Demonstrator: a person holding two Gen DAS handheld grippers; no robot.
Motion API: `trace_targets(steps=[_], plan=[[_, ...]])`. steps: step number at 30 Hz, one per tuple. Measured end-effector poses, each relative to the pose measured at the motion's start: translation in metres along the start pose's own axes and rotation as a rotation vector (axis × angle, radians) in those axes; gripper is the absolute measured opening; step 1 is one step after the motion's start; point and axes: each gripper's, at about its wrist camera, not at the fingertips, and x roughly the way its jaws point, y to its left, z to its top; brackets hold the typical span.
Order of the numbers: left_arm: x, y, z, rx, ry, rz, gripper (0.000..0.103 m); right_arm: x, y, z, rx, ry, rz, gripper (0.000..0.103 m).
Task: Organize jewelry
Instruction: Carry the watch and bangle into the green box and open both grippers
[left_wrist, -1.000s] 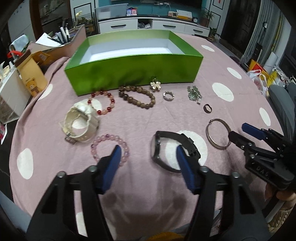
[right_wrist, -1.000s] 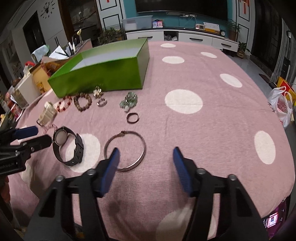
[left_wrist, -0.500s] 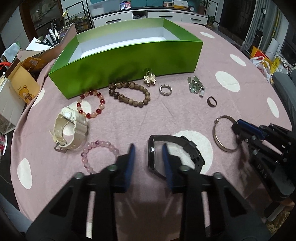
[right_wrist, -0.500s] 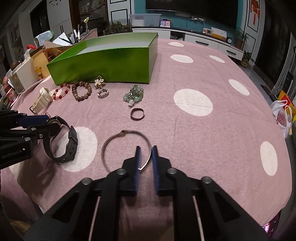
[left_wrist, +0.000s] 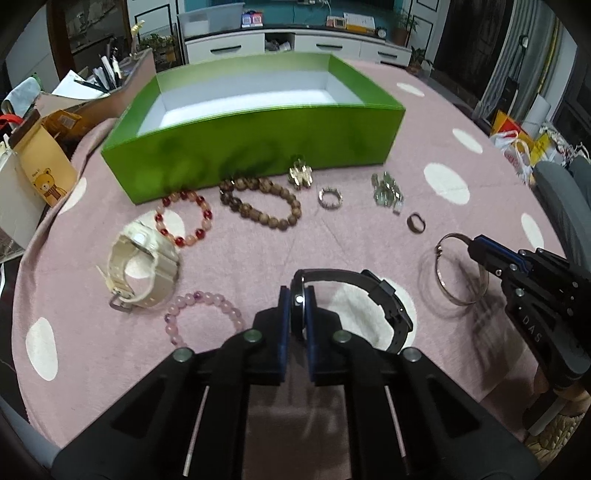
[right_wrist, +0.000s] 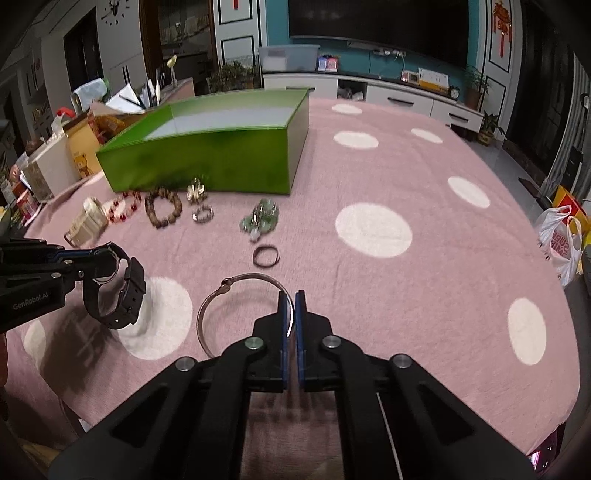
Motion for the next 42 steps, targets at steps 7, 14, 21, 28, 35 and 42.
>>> trace_targets(steps=[7, 14, 21, 28, 35, 42], plan=[[-0.017, 0.020, 0.016, -0.047, -0.058, 0.018, 0.008, -0.014, 0.000, 0.027, -0.009, -0.076, 0.007, 0.003], [-0.038, 0.052, 0.054, -0.105, -0.154, 0.067, 0.008, -0.018, 0.009, 0.070, -0.030, -0.168, 0.015, 0.003], [-0.037, 0.081, 0.108, -0.142, -0.202, 0.095, 0.008, -0.003, 0.022, 0.124, -0.046, -0.229, 0.059, 0.003], [-0.002, 0.093, 0.144, -0.147, -0.160, 0.134, 0.008, 0.042, 0.044, 0.161, -0.094, -0.187, 0.039, 0.003], [0.046, 0.092, 0.159, -0.126, -0.077, 0.167, 0.008, 0.092, 0.058, 0.174, -0.108, -0.095, 0.042, 0.004], [0.064, 0.090, 0.165, -0.110, -0.057, 0.158, 0.030, 0.123, 0.060, 0.180, -0.087, -0.050, 0.041, 0.029]])
